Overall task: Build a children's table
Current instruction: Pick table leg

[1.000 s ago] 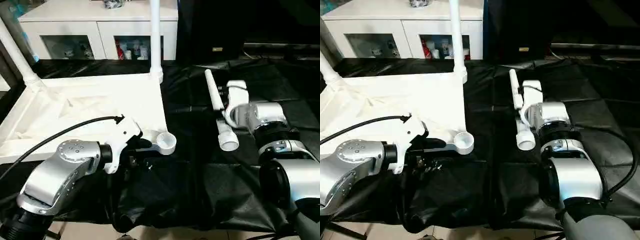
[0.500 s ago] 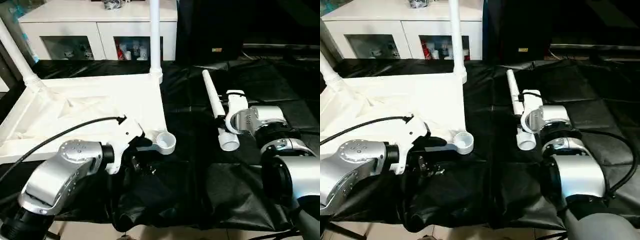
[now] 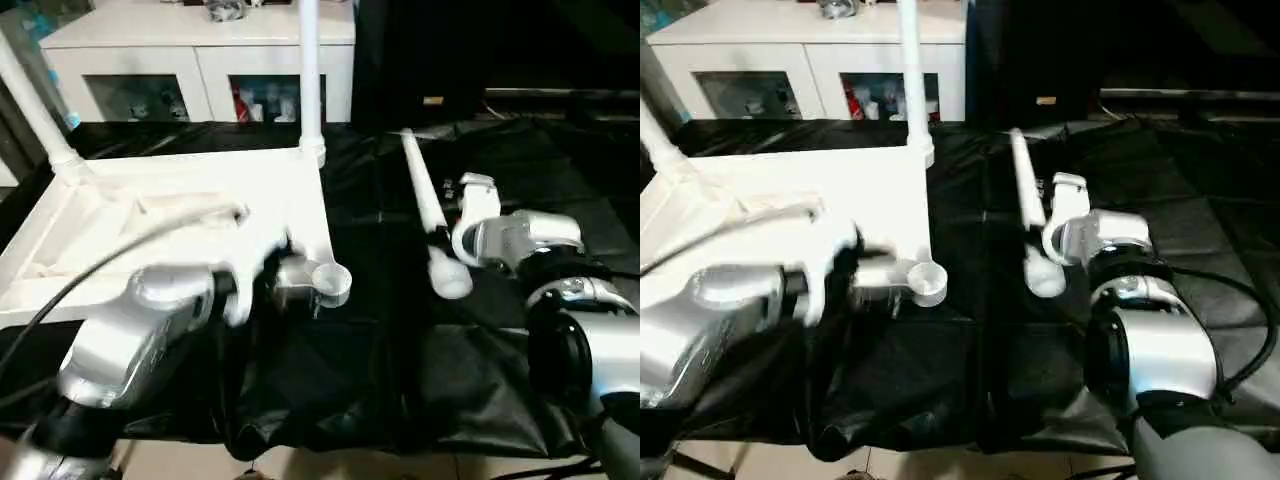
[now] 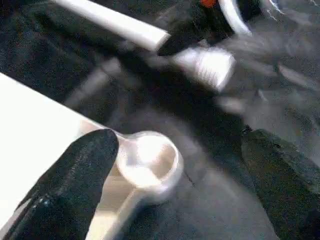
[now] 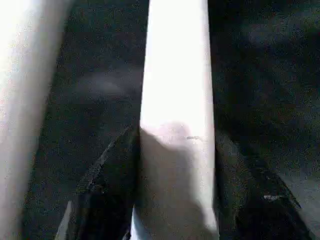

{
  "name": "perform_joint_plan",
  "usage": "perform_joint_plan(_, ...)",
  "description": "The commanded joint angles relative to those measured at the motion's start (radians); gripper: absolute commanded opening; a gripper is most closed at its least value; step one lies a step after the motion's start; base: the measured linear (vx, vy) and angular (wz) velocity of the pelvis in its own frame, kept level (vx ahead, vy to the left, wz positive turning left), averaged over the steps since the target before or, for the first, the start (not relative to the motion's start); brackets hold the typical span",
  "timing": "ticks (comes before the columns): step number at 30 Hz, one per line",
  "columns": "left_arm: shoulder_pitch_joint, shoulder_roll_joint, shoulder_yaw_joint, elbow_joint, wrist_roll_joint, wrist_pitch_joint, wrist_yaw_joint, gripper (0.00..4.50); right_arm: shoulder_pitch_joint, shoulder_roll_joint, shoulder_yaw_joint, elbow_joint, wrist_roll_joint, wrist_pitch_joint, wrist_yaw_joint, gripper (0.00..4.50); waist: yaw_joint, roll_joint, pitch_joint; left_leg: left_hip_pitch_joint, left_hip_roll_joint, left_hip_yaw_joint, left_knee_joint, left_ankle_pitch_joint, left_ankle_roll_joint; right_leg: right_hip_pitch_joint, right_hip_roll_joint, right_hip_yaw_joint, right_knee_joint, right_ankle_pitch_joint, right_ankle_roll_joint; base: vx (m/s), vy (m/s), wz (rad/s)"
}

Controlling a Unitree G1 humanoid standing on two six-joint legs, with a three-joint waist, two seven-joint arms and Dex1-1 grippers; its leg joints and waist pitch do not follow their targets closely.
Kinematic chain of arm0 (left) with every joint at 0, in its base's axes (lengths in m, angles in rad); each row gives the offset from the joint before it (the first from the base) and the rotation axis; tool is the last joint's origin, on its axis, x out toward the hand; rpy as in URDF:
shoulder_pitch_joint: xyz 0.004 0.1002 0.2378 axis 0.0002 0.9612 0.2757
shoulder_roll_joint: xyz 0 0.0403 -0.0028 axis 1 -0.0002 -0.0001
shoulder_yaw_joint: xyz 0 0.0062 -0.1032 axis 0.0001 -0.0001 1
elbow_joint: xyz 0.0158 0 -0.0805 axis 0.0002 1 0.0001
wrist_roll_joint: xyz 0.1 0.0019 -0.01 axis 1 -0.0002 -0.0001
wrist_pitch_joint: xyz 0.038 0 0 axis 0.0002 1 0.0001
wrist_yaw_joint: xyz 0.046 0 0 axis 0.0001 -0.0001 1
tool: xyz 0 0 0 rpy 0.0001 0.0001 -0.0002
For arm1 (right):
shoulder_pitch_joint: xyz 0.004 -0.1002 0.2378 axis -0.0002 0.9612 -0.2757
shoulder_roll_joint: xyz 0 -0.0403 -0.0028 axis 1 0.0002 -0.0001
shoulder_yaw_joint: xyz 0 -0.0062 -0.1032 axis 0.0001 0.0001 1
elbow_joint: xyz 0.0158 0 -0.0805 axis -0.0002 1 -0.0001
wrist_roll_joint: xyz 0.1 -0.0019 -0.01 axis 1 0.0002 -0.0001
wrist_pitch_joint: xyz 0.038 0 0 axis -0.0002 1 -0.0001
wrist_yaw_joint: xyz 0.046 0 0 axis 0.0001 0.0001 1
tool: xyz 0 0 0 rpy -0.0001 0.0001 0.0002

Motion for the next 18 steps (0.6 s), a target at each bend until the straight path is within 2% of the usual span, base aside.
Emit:
perform_joint_plan(1,-0.038,-0.023,0.042,0.054,-0.015,-0.016,0.042,4.5,0.036,0.016,-0.007,-0.11,0.055,-0.031,0.097,1.86,0.008,0.001,-0.081,0.011,0.025,-0.011,-0.065,-0.225,-0.004,0.067,-0.04,0.032,-0.069,-0.175,-0.21,0.0,0.0,0.0)
perform_joint_plan(2,-0.104,-0.101,0.099,0.129,-0.069,-0.023,0.073,4.5,0.145,0.038,0.004,-0.267,0.13,-0.07,0.25,1.86,0.013,-0.01,-0.079,0.004,0.023,-0.007,-0.064,-0.181,0.021,0.071,-0.038,0.032,-0.071,-0.132,-0.215,0.0,0.0,0.0)
perform_joint_plan(3,-0.124,-0.124,0.116,0.152,-0.085,-0.025,0.082,4.5,0.182,0.044,0.011,-0.315,0.151,-0.087,0.298,1.86,0.021,-0.009,-0.081,0.006,0.022,-0.005,-0.061,-0.169,0.032,0.072,-0.04,0.033,-0.072,-0.119,-0.212,0.0,0.0,0.0)
perform_joint_plan(4,-0.124,-0.124,0.116,0.152,-0.085,-0.025,0.082,4.5,0.182,0.044,0.011,-0.315,0.151,-0.087,0.298,1.86,0.029,-0.007,-0.086,0.007,0.029,-0.008,-0.06,-0.15,0.049,0.07,-0.044,0.033,-0.069,-0.094,-0.228,0.0,0.0,0.0)
perform_joint_plan(5,-0.15,-0.156,0.143,0.184,-0.108,-0.023,0.102,4.5,0.225,0.051,0.023,-0.368,0.17,-0.109,0.343,1.86,0.038,-0.01,-0.087,0.006,0.031,-0.009,-0.059,-0.125,0.063,0.069,-0.045,0.031,-0.064,-0.08,-0.25,0.0,0.0,0.0)
perform_joint_plan(7,-0.171,-0.182,0.169,0.213,-0.128,-0.019,0.121,4.5,0.259,0.057,0.031,-0.413,0.187,-0.12,0.376,1.86,0.037,-0.01,-0.086,0.004,0.031,-0.011,-0.061,-0.123,0.063,0.07,-0.045,0.03,-0.064,-0.09,-0.256,0.0,0.0,0.0)
perform_joint_plan(8,-0.213,-0.229,0.229,0.272,-0.174,-0.002,0.164,4.5,0.317,0.075,0.027,-0.503,0.245,-0.109,0.437,1.86,0.04,-0.004,-0.081,0.008,0.029,-0.006,-0.06,-0.157,0.063,0.066,-0.044,0.031,-0.076,-0.135,-0.254,0.0,0.0,0.0)
perform_joint_plan(9,-0.243,-0.258,0.268,0.316,-0.201,0.005,0.193,4.5,0.356,0.087,0.019,-0.569,0.29,-0.098,0.474,1.86,0.046,0.0,-0.084,0.012,0.03,-0.008,-0.06,-0.168,0.064,0.066,-0.044,0.03,-0.075,-0.155,-0.244,0.0,0.0,0.0)
perform_joint_plan(10,-0.264,-0.277,0.294,0.347,-0.219,0.01,0.211,4.5,0.384,0.096,0.014,-0.616,0.319,-0.092,0.498,1.86,0.047,-0.001,-0.081,0.011,0.028,-0.006,-0.062,-0.174,0.067,0.065,-0.041,0.03,-0.083,-0.17,-0.232,0.0,0.0,0.0)
perform_joint_plan(11,-0.28,-0.293,0.315,0.372,-0.236,0.016,0.224,4.5,0.403,0.108,0.006,-0.647,0.338,-0.104,0.51,1.86,0.055,-0.002,-0.082,0.011,0.031,-0.011,-0.065,-0.183,0.064,0.065,-0.044,0.029,-0.084,-0.196,-0.218,0.0,0.0,0.0)
perform_joint_plan(13,-0.294,-0.305,0.33,0.391,-0.25,0.019,0.23,4.5,0.417,0.118,-0.004,-0.672,0.36,-0.098,0.52,1.86,0.057,-0.002,-0.084,0.012,0.032,-0.013,-0.066,-0.184,0.059,0.065,-0.046,0.028,-0.082,-0.2,-0.218,0.0,0.0,0.0)
perform_joint_plan(14,-0.304,-0.313,0.333,0.405,-0.254,0.023,0.229,4.5,0.434,0.127,-0.007,-0.702,0.383,-0.096,0.539,1.86,0.057,-0.002,-0.081,0.011,0.033,-0.013,-0.069,-0.192,0.053,0.062,-0.045,0.029,-0.087,-0.221,-0.21,0.0,0.0,0.0)
perform_joint_plan(16,-0.324,-0.326,0.337,0.435,-0.255,0.028,0.231,4.5,0.474,0.137,0.003,-0.767,0.418,-0.086,0.578,1.86,0.058,0.003,-0.079,0.012,0.033,-0.015,-0.071,-0.208,0.048,0.062,-0.046,0.028,-0.09,-0.243,-0.197,0.0,0.0,0.0)
perform_joint_plan(17,-0.334,-0.335,0.346,0.446,-0.27,0.031,0.235,4.5,0.495,0.137,0.02,-0.796,0.426,-0.089,0.599,1.86,0.06,0.009,-0.08,0.011,0.033,-0.017,-0.072,-0.211,0.046,0.062,-0.047,0.029,-0.09,-0.243,-0.191,0.0,0.0,0.0)
perform_joint_plan(18,-0.349,-0.35,0.366,0.454,-0.299,0.039,0.242,4.5,0.515,0.136,0.039,-0.823,0.431,-0.086,0.609,1.86,0.06,0.01,-0.08,0.011,0.032,-0.017,-0.072,-0.212,0.043,0.063,-0.047,0.028,-0.092,-0.241,-0.187,0.0,0.0,0.0)
